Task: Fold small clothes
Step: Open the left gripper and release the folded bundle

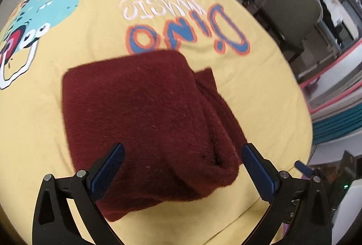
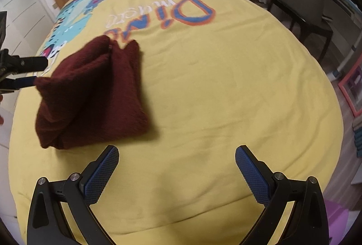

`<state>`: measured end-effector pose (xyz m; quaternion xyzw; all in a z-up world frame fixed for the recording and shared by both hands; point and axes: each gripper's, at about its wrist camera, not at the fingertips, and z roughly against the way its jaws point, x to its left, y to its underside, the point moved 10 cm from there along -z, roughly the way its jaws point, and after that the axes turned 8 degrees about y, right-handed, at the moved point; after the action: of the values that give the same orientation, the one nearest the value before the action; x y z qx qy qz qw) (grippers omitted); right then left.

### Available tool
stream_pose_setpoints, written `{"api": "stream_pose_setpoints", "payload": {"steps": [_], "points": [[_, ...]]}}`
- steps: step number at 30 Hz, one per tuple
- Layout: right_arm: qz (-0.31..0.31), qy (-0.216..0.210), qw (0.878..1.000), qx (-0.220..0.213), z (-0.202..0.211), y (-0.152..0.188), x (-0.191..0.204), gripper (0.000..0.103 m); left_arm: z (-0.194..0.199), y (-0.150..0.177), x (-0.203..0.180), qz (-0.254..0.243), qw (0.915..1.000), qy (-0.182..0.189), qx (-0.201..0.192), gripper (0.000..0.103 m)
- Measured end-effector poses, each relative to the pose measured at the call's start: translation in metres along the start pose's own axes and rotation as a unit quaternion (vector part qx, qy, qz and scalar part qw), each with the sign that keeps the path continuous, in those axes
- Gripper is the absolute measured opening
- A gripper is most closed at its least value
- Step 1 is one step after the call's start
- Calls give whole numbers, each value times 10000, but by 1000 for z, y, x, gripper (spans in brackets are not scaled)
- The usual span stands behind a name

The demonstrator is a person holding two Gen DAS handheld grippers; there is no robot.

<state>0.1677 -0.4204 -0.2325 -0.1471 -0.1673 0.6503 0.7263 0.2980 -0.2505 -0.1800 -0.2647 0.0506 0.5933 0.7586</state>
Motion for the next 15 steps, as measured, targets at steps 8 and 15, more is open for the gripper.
{"api": "stream_pose_setpoints", "payload": {"steps": [8, 15], "points": [[774, -204, 9965, -246, 24, -56, 67, 103, 56, 2, 62, 461, 9979, -300, -347, 102], [1200, -663, 9905, 98, 15, -111, 146, 99, 73, 48, 127, 797, 9941, -689, -246, 102]]}}
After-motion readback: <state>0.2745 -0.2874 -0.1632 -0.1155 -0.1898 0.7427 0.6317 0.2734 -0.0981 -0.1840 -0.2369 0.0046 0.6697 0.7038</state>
